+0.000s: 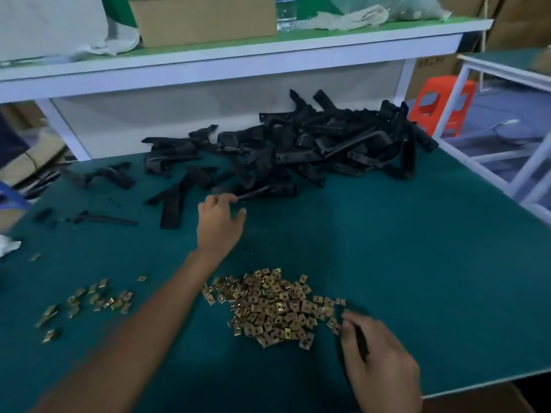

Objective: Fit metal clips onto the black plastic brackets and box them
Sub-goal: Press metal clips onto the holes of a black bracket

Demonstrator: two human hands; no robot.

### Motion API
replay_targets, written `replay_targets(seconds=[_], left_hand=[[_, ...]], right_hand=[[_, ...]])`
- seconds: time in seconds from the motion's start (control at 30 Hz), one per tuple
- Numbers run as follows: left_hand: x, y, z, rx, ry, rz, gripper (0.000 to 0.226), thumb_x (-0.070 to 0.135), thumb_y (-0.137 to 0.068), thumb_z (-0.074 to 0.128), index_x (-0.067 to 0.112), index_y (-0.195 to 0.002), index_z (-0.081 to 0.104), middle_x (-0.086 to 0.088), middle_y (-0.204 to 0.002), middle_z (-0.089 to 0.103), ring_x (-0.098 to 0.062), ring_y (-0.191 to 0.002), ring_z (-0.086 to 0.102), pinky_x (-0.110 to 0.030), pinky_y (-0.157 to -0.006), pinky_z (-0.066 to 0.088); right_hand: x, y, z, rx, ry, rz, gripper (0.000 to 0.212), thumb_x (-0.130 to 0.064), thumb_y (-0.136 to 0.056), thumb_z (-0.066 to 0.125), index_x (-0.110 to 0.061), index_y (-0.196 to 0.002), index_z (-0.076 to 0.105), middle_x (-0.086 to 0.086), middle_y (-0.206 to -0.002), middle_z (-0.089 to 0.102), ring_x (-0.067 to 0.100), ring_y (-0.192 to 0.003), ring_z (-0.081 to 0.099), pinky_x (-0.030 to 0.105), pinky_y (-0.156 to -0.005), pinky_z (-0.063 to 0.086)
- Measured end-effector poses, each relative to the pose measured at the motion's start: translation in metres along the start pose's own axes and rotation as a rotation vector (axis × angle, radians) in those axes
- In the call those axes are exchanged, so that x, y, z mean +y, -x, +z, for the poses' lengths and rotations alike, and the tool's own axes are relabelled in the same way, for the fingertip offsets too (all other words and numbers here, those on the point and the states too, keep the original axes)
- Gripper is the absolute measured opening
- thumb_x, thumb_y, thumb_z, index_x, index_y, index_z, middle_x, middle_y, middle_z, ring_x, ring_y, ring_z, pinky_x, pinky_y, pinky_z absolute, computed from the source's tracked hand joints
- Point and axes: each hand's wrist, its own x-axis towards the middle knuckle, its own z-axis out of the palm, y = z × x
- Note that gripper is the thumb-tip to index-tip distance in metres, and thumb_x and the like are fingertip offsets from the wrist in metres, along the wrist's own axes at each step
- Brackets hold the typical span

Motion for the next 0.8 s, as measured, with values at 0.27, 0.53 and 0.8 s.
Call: replay_targets(seconds=[0.27,0.53,0.8], left_hand=[[0.029,-0.083,0.022,-0.096,-0.172,0.097,0.042,0.046,-0.103,0.052,0.020,-0.134,0.060,-0.015,-0.138,0.044,-0.038,-0.128,0.034,-0.045,-0.109,0.037],[0.011,-0.088,0.012,-0.153,-0.140,0.044,0.039,0.028,-0.106,0.048,0.010,-0.140,0.053,-0.024,-0.127,0.058,-0.039,-0.108,0.060,-0.045,-0.092,0.051],[0.000,-0.088,0.015,-0.182,-0.078,0.037,0.051,0.043,-0.100,0.059,0.013,-0.141,0.052,-0.011,-0.121,0.067,-0.032,-0.105,0.064,-0.040,-0.081,0.051]], right_hand=[[0.003,-0.005,0.004,0.049,0.066,-0.052,0.030,-0.039,-0.089,0.051,-0.025,-0.088,0.078,-0.014,-0.074,0.065,0.000,-0.060,0.058,0.015,-0.053,0.045],[0.001,-0.007,0.005,0.029,0.084,-0.052,0.029,-0.039,-0.087,0.049,-0.028,-0.083,0.076,-0.014,-0.070,0.060,0.002,-0.057,0.056,0.014,-0.044,0.043],[-0.004,-0.006,0.003,-0.015,0.108,-0.033,0.021,-0.036,-0.085,0.055,-0.029,-0.081,0.074,-0.015,-0.071,0.060,0.006,-0.057,0.058,0.017,-0.041,0.045]])
